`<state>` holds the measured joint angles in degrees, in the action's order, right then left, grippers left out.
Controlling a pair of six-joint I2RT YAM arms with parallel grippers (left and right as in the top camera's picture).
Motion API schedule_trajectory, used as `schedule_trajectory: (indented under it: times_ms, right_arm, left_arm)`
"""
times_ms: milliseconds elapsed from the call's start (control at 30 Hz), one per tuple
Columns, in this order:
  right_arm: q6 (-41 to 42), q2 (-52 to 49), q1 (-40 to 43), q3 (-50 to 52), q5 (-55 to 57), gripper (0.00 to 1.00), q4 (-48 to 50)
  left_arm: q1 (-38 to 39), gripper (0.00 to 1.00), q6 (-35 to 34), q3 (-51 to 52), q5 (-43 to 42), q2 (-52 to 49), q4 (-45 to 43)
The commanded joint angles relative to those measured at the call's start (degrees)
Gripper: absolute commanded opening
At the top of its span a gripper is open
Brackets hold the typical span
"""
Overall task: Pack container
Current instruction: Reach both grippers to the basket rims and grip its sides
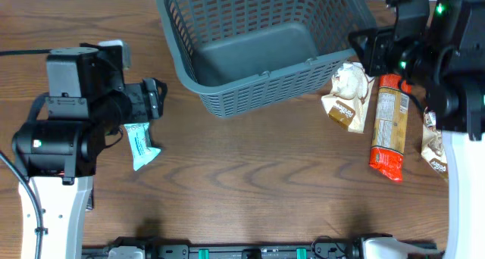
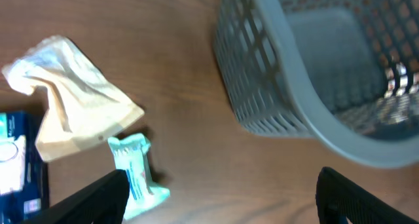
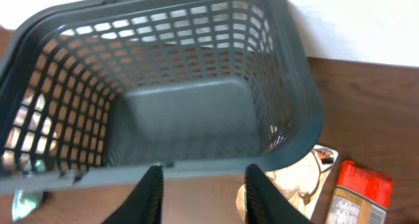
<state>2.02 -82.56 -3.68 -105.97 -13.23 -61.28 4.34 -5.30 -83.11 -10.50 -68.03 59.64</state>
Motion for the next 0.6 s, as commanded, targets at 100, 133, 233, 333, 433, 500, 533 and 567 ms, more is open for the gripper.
schedule_trajectory:
  times_ms: [100,133,233,333,433,500,533,567]
  right_arm:
    - [2.2,-8.0,1.2,-4.8,-0.7,0.04,-0.9]
    - [2.3,-9.0,1.2,-5.1,-0.8,0.01,-0.9]
    - [2.2,-11.5,1.2,-5.4,-0.8,0.01,-0.9]
    - [2.1,-13.3,1.2,-5.4,-0.7,0.01,-0.9]
    - [1.5,-14.8,1.2,-5.4,-0.5,0.01,-0.9]
    - [1.6,-15.7,1.2,-5.4,-0.2,0.01,-0.9]
    - [1.6,-16.1,1.2,-5.4,-0.1,0.01,-0.9]
    - [1.5,-16.7,1.2,-5.4,0.0,0.01,-0.9]
  left_arm:
    - [5.2,0.81,0.8,-6.6,6.7,-2.1,6.9]
    - [5.9,0.8,0.7,-7.5,6.7,-2.4,7.8]
    - [8.0,0.64,0.7,-8.9,6.7,-3.2,10.0]
    - [10.4,0.53,0.5,-8.9,6.6,-3.7,11.0]
    - [13.4,0.41,0.5,-8.9,6.6,-4.3,11.3]
    - [15.6,0.41,0.5,-8.9,6.6,-4.9,11.2]
    - [16.4,0.41,0.5,-8.9,6.6,-5.2,11.0]
    - [17.4,0.4,0.4,-8.9,6.7,-5.6,10.8]
